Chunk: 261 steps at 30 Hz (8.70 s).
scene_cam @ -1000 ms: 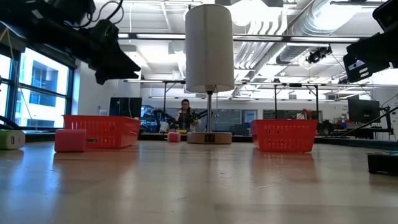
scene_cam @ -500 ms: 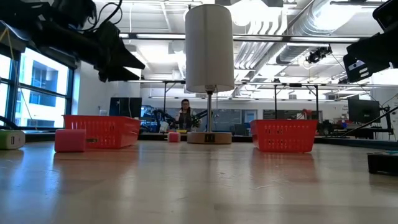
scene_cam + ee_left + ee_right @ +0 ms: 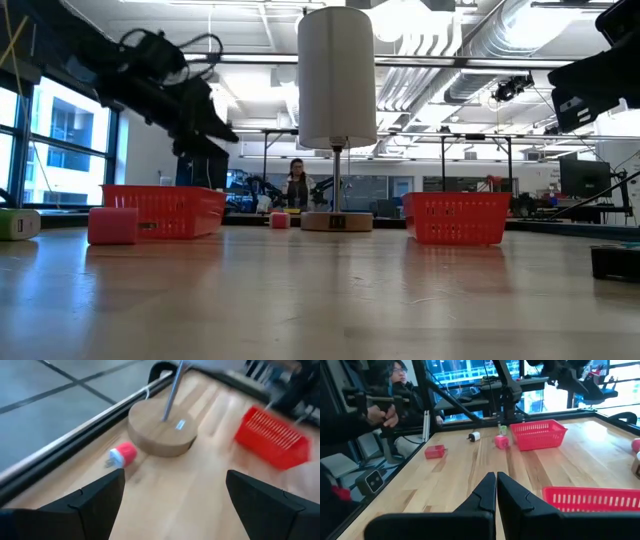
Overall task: Pick & Place Office items
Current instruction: Put the top pink charger adapter into the right red bin
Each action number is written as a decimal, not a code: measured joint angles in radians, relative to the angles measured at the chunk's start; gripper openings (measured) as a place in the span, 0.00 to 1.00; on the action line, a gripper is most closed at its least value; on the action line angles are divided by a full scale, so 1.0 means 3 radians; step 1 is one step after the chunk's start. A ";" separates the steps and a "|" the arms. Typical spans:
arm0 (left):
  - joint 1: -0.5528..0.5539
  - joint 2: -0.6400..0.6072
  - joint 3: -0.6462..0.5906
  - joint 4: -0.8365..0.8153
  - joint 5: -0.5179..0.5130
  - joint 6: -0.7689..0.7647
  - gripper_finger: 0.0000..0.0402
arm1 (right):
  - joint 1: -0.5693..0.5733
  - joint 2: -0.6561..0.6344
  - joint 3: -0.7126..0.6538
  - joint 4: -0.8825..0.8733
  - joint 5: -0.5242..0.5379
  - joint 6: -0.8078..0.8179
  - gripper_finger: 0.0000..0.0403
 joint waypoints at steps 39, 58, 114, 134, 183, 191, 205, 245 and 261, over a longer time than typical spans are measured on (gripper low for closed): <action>0.0416 0.1588 0.0246 0.0473 0.0040 0.1257 0.85 | 0.0000 0.0003 0.0000 0.0007 0.0225 0.0298 0.01; 0.0120 0.1930 0.0966 -0.0219 -0.0480 0.1131 0.85 | 0.0001 0.0065 0.0000 0.0007 0.0235 0.0324 0.01; -0.0589 0.1931 0.1277 -0.0197 -0.1779 0.1141 0.85 | 0.0001 0.0225 0.0000 -0.0023 0.0235 0.0410 0.01; -0.0395 0.1931 0.1276 -0.0259 -0.1817 0.0159 0.85 | 0.0001 0.0225 0.0000 -0.0022 0.0234 0.0411 0.01; -0.0804 0.1931 0.1272 -0.0082 -0.1992 -0.0616 0.85 | 0.0001 0.0226 0.0000 -0.0044 0.0234 0.0418 0.01; -0.0921 0.1936 0.1272 -0.0011 -0.2138 -0.0972 0.85 | 0.0001 0.0225 0.0000 -0.0044 0.0234 0.0460 0.01; -0.0947 0.2205 0.1272 0.0230 -0.2387 -0.1099 0.85 | 0.0001 0.0226 0.0000 -0.0044 0.0234 0.0473 0.01; -0.1005 0.2409 0.1275 0.0501 -0.2663 -0.1119 0.85 | 0.0001 0.0299 0.0000 -0.0043 0.0246 0.0472 0.01; -0.1013 0.2618 0.1271 0.0587 -0.2730 -0.1160 0.85 | 0.0001 0.0299 0.0000 -0.0014 0.0238 0.0486 0.01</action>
